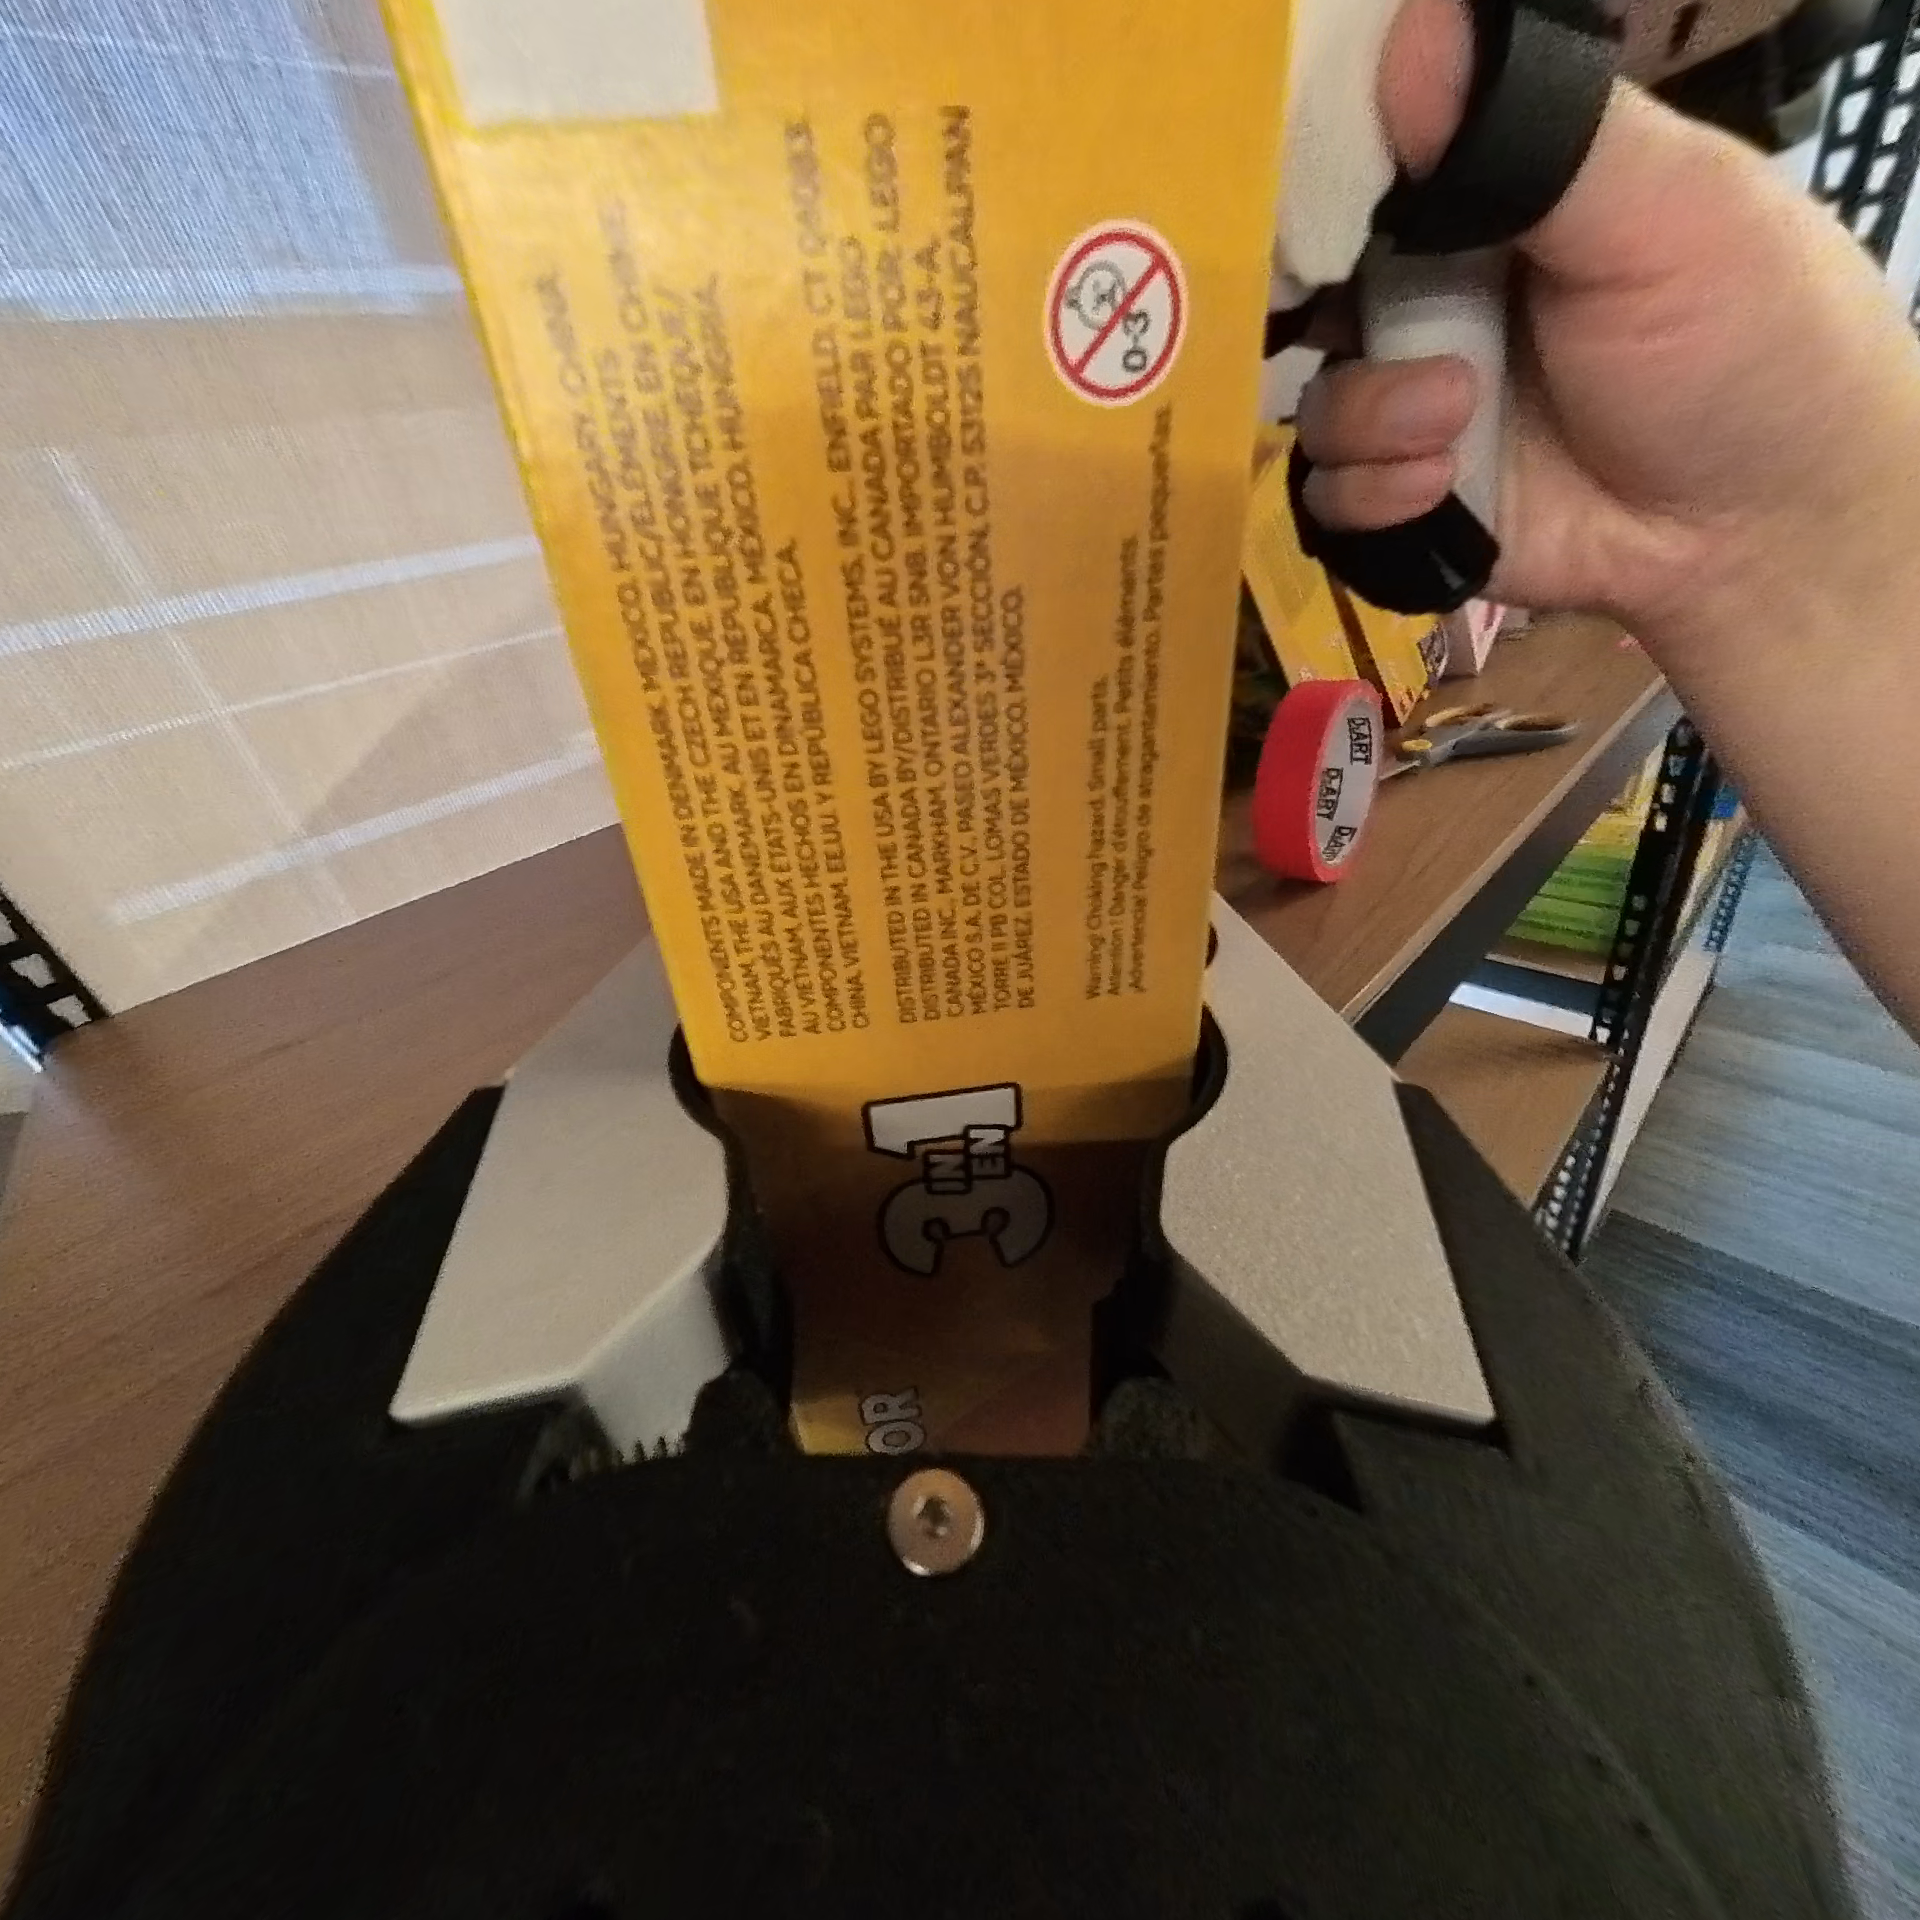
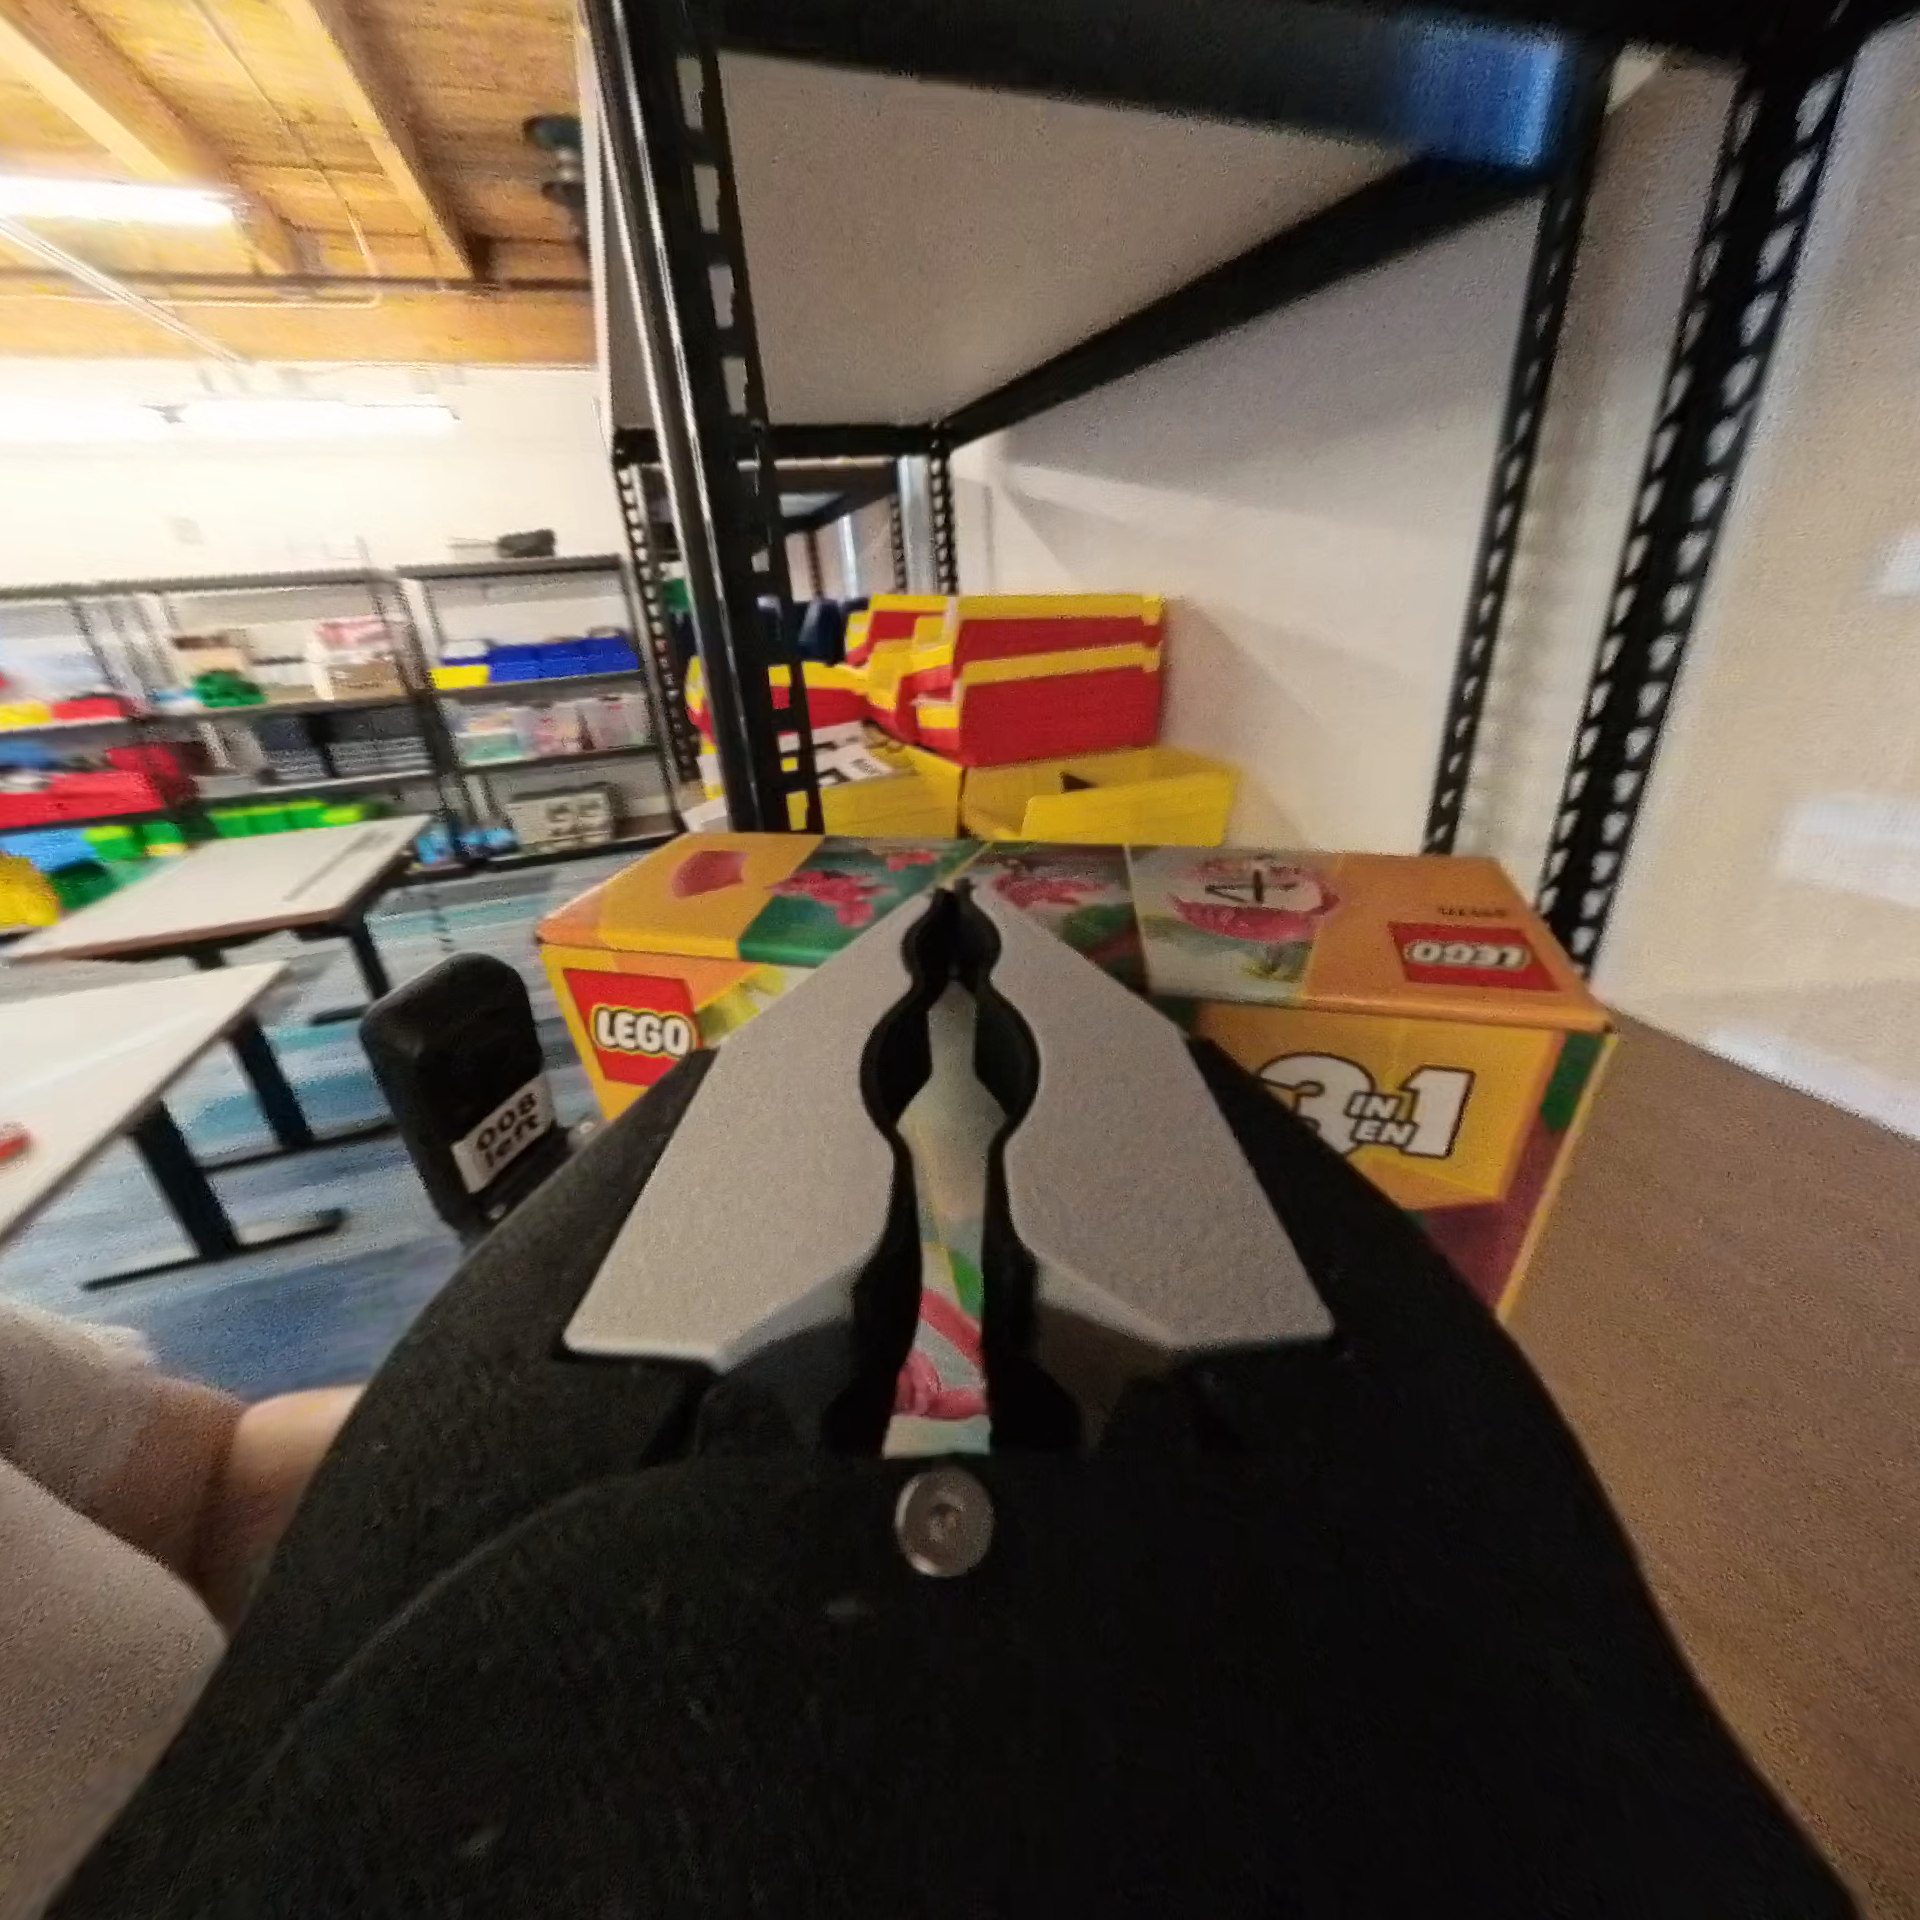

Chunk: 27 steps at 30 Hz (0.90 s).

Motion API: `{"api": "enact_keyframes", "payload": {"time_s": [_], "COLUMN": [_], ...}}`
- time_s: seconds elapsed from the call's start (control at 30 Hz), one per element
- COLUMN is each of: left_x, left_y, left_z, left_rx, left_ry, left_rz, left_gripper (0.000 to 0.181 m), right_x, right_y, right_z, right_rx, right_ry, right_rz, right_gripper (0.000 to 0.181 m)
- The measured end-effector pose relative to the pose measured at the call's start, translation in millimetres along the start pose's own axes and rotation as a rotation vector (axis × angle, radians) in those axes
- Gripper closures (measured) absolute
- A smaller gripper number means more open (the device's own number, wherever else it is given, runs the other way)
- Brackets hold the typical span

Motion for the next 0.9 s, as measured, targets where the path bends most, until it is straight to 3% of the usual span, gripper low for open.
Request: {"api": "enact_keyframes", "payload": {"time_s": [0.1, 0.2, 0.33, 0.4, 0.5, 0.57, 0.63, 0.7, 0.83, 0.9], "left_x": [1, 1, 1, 0, 1, 2, 1, -6, -28, -46], "left_y": [3, 8, 18, 30, 59, 79, 99, 114, 125, 121], "left_z": [1, 5, 17, 31, 58, 74, 84, 86, 67, 54], "left_rx": [0.050, 0.127, 0.291, 0.317, 0.229, 0.141, 0.052, -0.040, -0.223, -0.286], "left_ry": [0.003, 0.004, 0.025, -0.008, -0.038, -0.042, -0.052, -0.055, 0.013, 0.003], "left_rz": [-0.007, -0.038, -0.060, -0.041, -0.029, -0.022, -0.008, -0.018, -0.114, -0.120], "left_gripper": [0.098, 0.097, 0.096, 0.089, 0.073, 0.071, 0.072, 0.094, 0.113, 0.112], "right_x": [18, 0, 11, 4, -28, -35, -34, -34, -40, -39], "right_y": [-28, -36, -45, -47, -39, -20, 5, 26, 50, 61], "right_z": [-7, 3, -22, -30, -32, -43, -61, -78, -87, -86], "right_rx": [0.058, -0.023, -0.094, -0.179, -0.349, -0.543, -0.707, -0.770, -0.569, -0.452], "right_ry": [0.099, -0.088, 0.050, 0.071, -0.161, -0.238, -0.293, -0.313, -0.304, -0.303], "right_rz": [-0.065, -0.219, -0.038, -0.036, -0.175, -0.305, -0.408, -0.440, -0.226, -0.166], "right_gripper": [0.181, 0.178, 0.134, 0.101, 0.052, 0.038, 0.042, 0.062, 0.094, 0.099]}}
Point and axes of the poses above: each gripper's, where its closed fingertips meet, z out along the fingers, x out of its top, y = z × x across the jaws, the point moved 6 cm from there along -z, back along the fingers, and after that the axes turned 6 degrees about -x, right-handed, at the moved point
